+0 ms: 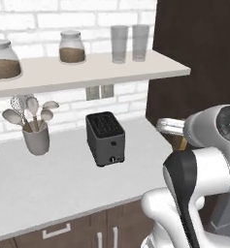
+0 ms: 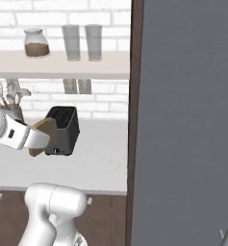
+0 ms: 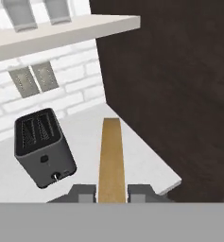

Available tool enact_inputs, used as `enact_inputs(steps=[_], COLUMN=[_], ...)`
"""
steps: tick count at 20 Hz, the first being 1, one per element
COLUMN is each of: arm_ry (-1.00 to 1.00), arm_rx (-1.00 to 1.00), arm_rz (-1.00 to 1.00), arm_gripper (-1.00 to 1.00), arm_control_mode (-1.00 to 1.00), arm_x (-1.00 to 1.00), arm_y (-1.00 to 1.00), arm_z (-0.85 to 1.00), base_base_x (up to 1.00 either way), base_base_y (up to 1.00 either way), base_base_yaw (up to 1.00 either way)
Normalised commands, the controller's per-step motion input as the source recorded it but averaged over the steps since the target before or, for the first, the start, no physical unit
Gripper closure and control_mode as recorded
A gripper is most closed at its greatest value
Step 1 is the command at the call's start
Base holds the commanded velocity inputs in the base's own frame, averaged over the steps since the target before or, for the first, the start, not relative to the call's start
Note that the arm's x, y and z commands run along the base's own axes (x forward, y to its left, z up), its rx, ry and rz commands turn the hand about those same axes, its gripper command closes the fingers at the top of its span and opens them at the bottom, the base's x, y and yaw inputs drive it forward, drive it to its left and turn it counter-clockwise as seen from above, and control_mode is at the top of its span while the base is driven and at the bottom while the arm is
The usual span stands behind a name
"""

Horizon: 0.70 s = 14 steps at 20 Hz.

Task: Start the toaster. Once the lever pops up, take the bread to the plate on the dining counter.

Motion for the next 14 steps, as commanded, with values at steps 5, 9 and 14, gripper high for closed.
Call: enact_inputs(steps=[5,9,14], arm_ry=[0.00,0.00,0.00], arm_rx=[0.00,0.00,0.00], arm_rz=[0.00,0.00,0.00], arm_gripper=[1.00,1.00,1.00], arm_control_mode=[1.00,1.00,1.00], arm_x=[0.00,0.00,0.00], arm_y=[0.00,0.00,0.00], arm_z=[0.00,0.00,0.00], base_base_x=[-0.19,-0.07,-0.01], base_base_y=[0.18,0.12,0.09], base_base_yaw=[-0.75,-0.96,-0.98])
